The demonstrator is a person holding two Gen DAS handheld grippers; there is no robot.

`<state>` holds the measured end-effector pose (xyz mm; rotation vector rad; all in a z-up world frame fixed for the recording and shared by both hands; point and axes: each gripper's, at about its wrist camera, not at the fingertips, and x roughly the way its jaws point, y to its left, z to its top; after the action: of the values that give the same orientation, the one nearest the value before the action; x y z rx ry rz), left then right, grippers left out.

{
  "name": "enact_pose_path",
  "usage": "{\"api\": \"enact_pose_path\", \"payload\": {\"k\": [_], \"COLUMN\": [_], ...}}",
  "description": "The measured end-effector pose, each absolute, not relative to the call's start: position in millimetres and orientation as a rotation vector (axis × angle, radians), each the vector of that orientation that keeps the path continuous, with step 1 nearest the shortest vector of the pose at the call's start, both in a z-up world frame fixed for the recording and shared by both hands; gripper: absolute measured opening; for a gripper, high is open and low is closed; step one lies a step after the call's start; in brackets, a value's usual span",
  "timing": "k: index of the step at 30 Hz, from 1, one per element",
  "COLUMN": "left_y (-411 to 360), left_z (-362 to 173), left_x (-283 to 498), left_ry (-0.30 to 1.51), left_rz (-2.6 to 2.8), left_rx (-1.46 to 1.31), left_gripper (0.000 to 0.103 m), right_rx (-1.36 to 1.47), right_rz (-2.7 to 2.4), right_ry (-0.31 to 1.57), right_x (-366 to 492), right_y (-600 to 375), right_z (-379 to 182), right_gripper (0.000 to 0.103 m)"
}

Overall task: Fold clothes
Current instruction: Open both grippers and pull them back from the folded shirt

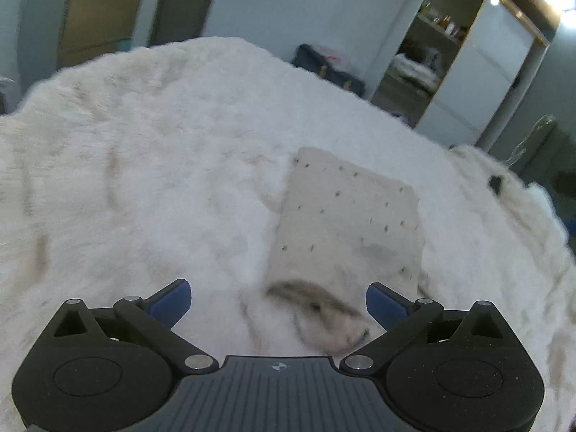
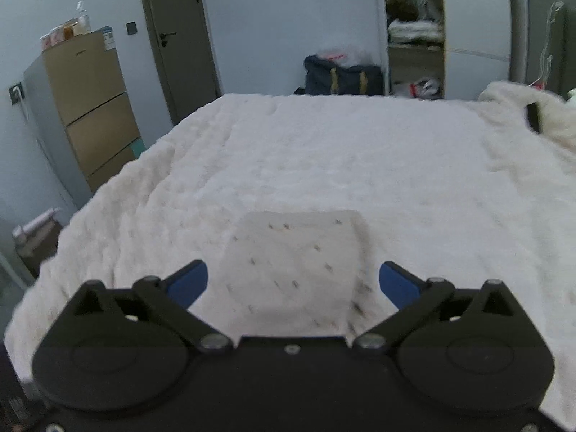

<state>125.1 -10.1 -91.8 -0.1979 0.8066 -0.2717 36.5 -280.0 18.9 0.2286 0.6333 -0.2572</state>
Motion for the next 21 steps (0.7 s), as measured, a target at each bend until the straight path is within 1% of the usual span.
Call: {"api": "enact_pose_path", "payload": {"k": [4, 8, 12, 21], "left_y": [-13.4, -19.6, -31.7, -46.8], "left_z": [-61.6, -39.5, -30.1, -31.3], "left_x": [74.3, 24.3, -17.3, -57.6], "left_ry": [0.763, 0.773, 0.771, 0.793], "left_rz": [-0.334, -0.376, -0.383, -0.366], "left_rx": [-0.125, -0.053, 0.046, 0.140], "left_gripper": [0.103, 0.103, 0.103, 0.103], "right_rx": [0.242, 0.155, 0.088, 0.113], "right_rz": [-0.280, -0.301, -0.339, -0.365], "right_ry": [0.615, 0.615, 0.694, 0.742], "right_x": [-22.3, -88.5, -112.5, -149.3], "right_y": [-267.8, -238.7, -215.7, -201.4], "right_z": [24.7, 15.3, -1.6, -27.7], "right_gripper": [0.103, 0.103, 0.103, 0.103]}}
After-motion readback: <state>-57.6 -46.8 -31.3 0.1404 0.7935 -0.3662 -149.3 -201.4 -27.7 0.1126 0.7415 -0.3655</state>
